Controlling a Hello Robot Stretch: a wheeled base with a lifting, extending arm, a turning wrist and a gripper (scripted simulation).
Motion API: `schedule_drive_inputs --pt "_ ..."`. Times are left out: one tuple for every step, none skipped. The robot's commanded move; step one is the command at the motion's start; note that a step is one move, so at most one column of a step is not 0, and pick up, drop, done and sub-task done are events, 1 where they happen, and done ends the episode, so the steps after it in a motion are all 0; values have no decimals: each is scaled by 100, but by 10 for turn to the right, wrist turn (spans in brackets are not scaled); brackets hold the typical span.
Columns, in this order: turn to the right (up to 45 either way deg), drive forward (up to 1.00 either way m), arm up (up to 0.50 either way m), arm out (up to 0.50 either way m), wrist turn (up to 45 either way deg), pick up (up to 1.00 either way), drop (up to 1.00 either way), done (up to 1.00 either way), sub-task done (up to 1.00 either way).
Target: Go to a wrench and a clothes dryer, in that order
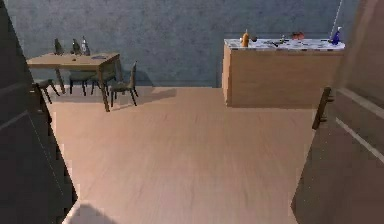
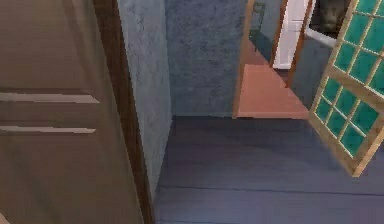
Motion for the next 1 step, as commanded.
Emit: schedule_drive_inputs --pt "0 100 0 0 0 0 0 0 0"
